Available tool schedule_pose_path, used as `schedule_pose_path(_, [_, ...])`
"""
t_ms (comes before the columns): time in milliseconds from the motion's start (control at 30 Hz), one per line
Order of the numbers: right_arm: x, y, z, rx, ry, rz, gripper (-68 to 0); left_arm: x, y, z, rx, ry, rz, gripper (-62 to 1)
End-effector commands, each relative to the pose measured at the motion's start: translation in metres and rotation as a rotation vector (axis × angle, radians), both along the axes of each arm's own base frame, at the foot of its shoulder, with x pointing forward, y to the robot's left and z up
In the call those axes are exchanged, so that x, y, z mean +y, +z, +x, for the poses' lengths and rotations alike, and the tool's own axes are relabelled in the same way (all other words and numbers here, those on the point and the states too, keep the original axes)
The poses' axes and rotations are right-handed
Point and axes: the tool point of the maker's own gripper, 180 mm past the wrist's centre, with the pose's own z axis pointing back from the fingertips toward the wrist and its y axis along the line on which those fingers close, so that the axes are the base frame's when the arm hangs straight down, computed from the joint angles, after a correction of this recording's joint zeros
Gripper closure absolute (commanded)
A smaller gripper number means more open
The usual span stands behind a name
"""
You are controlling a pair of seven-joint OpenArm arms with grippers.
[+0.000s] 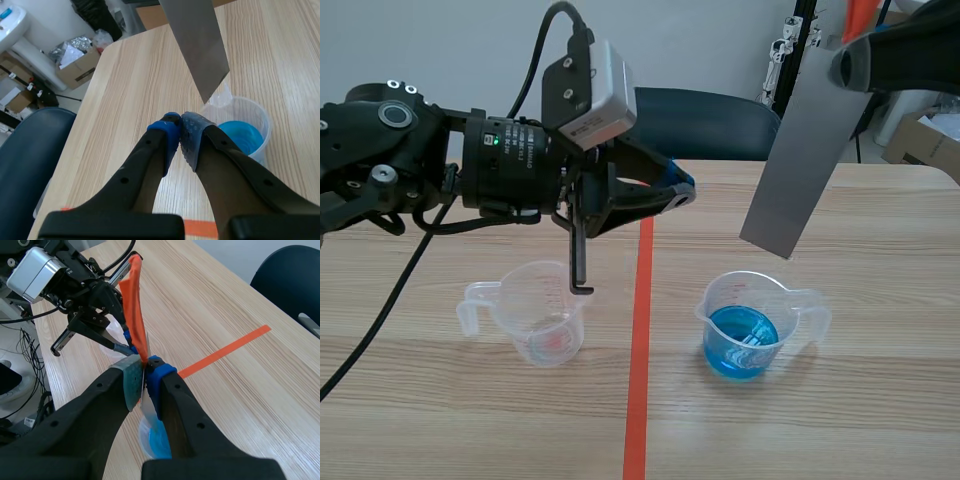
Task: Do the redox reaction experiment. move the plate over the left beaker
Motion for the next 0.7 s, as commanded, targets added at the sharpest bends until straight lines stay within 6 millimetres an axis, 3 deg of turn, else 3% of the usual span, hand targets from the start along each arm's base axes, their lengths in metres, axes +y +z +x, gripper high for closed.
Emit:
schedule_pose_path(0, [0.001,0.011,0.003,-0.031,0.001,0.017,-0.6,0.006,0.004,-0.002,0.001,0.001,-0.022,-4.1])
schedule_pose_path(233, [0.005,0.009,0.003,-0.041,0.01,0.023,-0.6,0.039,-0.014,-0.008,0.061,0.06,-0.022,-5.1])
schedule_pose_path(433, [0.01,0.003,0.003,-0.062,0.024,0.009,-0.6,0.074,-0.013,-0.013,0.14,0.172,-0.158,-23.3])
schedule_pose_path(667, [0.017,0.0,0.004,-0.098,0.041,-0.006,-0.6,0.113,-0.029,-0.027,0.191,0.324,-0.237,-25.8])
